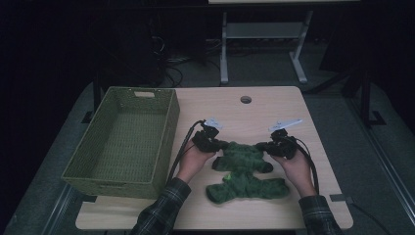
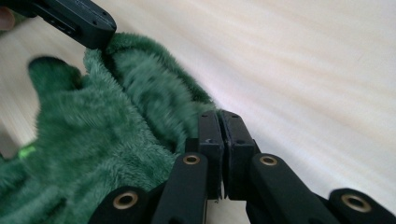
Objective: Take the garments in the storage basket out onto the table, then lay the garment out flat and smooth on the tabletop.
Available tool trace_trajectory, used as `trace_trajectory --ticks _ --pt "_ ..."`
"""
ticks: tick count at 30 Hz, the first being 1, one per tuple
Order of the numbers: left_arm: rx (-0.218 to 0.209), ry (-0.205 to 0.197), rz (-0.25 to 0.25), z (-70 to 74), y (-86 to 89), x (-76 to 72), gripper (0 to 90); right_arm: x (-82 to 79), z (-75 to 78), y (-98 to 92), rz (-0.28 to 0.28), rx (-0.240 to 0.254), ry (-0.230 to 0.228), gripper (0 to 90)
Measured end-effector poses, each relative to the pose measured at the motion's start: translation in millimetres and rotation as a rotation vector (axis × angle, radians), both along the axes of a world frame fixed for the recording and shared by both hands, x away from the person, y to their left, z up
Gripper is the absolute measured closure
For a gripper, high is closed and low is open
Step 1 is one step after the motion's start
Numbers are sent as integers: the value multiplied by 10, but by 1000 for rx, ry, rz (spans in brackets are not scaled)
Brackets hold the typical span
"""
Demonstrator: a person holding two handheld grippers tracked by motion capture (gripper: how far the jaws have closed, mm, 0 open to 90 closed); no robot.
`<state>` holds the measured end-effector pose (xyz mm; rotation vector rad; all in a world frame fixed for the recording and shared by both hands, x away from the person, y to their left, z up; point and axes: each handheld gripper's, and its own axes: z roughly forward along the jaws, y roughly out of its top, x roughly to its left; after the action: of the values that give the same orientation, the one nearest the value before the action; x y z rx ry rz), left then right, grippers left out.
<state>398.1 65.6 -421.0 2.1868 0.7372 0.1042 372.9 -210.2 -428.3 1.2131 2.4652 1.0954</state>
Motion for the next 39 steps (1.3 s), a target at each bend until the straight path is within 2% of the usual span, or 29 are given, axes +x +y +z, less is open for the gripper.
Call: trace_trajectory --ticks 3,5,6,7,9,11,12,15,19,21,23,24,25,26,28,29,30,32,33,35,38,39 --pt "-13 -59 16 113 43 -5 889 -9 133 -23 -21 26 -64 876" --pt "-27 -88 34 151 70 0 889 -9 162 -24 -26 29 -79 877" --pt "-44 -94 50 162 90 6 889 -3 210 -28 -32 33 -105 877" --pt "-44 -94 50 162 90 6 889 -3 210 -28 -32 33 -105 877" --pt "-52 -108 58 190 140 24 889 -4 253 -35 -41 44 -142 877" --pt "-55 -110 69 190 140 27 889 5 254 -31 -40 43 -141 877" --pt "-39 -120 65 186 153 46 889 19 253 -23 -40 34 -137 877" --pt "-48 -123 89 145 160 72 889 72 213 13 -60 37 -137 877" --pt "-58 -150 117 125 186 123 890 121 211 30 -64 39 -155 878" --pt "-65 -162 140 107 196 145 888 169 225 64 -65 28 -184 875" --pt "-51 -165 144 52 196 176 888 181 211 77 -63 19 -198 871" --pt "-31 -144 148 -48 175 200 882 210 145 100 -58 8 -181 858" --pt "-31 -144 148 -48 175 200 877 223 104 110 -50 -3 -168 836" --pt "7 -99 145 -156 162 219 857 237 64 121 -43 -8 -150 790" --pt "20 -87 143 -193 159 226 792 245 12 130 -30 -22 -122 729" --pt "42 -65 140 -245 158 237 728 239 -5 127 -32 -22 -105 700" --pt "46 -40 141 -272 159 235 728 239 -5 127 -32 -22 -105 700" --pt "39 -43 149 -252 180 227 627 201 22 69 -46 2 -123 677" --pt "22 -52 152 -219 197 226 627 201 22 69 -46 2 -123 677" --pt "-5 -59 159 -141 212 227 588 216 113 2 -59 46 -146 676" --pt "11 -75 156 -84 192 263 568 257 162 -1 -66 68 -158 670" --pt "18 -68 155 -102 170 311 567 327 169 34 -62 70 -130 657"
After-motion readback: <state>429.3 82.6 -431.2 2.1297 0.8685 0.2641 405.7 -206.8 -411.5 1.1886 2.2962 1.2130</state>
